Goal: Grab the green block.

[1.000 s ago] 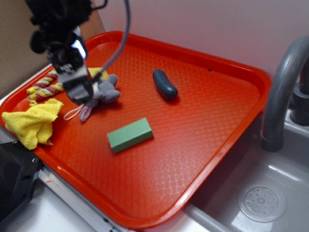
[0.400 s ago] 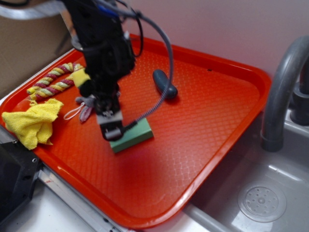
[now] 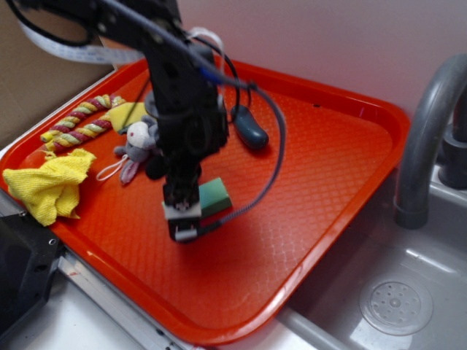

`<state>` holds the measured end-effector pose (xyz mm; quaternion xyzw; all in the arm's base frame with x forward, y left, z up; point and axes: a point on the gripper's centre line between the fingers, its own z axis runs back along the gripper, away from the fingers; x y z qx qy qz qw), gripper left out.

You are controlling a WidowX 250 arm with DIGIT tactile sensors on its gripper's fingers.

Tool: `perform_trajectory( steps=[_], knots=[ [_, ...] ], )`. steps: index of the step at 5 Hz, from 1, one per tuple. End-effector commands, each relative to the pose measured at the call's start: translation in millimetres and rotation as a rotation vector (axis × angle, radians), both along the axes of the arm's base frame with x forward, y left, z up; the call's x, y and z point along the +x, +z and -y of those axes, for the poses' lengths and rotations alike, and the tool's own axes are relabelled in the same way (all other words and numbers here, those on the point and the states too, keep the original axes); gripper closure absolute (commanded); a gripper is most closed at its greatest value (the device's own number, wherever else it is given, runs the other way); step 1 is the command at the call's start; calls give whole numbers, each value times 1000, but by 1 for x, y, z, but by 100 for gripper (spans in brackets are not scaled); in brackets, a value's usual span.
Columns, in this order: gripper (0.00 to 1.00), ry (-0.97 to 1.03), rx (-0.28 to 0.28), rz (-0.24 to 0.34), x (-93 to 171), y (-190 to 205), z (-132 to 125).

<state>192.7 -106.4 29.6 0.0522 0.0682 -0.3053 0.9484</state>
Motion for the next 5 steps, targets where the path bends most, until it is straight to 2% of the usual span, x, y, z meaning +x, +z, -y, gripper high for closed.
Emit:
perform_trajectory(
  steps=[1,2,4,5],
  knots=[
    [0,10,21,-20,1,-11,3],
    [100,33,33,-15,-1,-13,3],
    [100,51,73,-7,-4,-11,1],
    [100,103,59,24,8,27,-13]
  ],
)
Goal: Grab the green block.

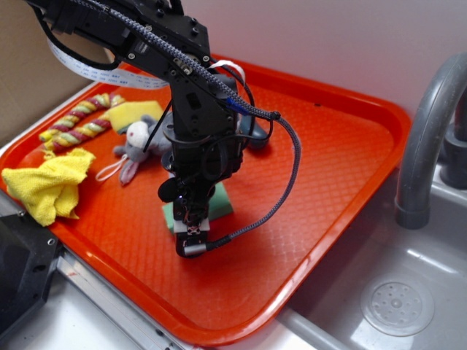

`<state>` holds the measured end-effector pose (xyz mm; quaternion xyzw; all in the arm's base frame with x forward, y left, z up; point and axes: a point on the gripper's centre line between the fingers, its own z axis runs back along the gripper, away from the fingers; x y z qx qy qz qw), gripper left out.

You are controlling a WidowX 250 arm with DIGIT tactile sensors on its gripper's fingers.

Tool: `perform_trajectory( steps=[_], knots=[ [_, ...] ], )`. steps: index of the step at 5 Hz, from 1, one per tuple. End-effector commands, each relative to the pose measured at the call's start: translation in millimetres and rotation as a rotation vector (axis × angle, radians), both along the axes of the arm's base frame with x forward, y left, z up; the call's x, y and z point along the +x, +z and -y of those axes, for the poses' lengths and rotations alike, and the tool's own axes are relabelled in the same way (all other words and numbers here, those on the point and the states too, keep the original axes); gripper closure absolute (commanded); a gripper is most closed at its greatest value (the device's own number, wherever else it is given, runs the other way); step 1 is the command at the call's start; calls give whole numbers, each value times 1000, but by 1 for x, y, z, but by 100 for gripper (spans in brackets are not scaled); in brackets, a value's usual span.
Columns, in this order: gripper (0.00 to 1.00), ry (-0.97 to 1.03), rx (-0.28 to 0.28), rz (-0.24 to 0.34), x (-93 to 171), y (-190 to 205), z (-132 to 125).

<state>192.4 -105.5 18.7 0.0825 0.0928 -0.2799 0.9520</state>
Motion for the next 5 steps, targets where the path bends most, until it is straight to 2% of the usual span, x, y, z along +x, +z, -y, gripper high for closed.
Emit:
perform_trajectory(
  steps=[1,2,3,4,5],
  knots=[
    [100,162,-80,108,15,83,-26],
    [100,304,-128,172,18,125,-43],
    [100,318,-208,220,17,147,-47],
    [100,320,-202,271,17,149,-47],
    [100,182,-264,213,22,139,-47]
  ],
)
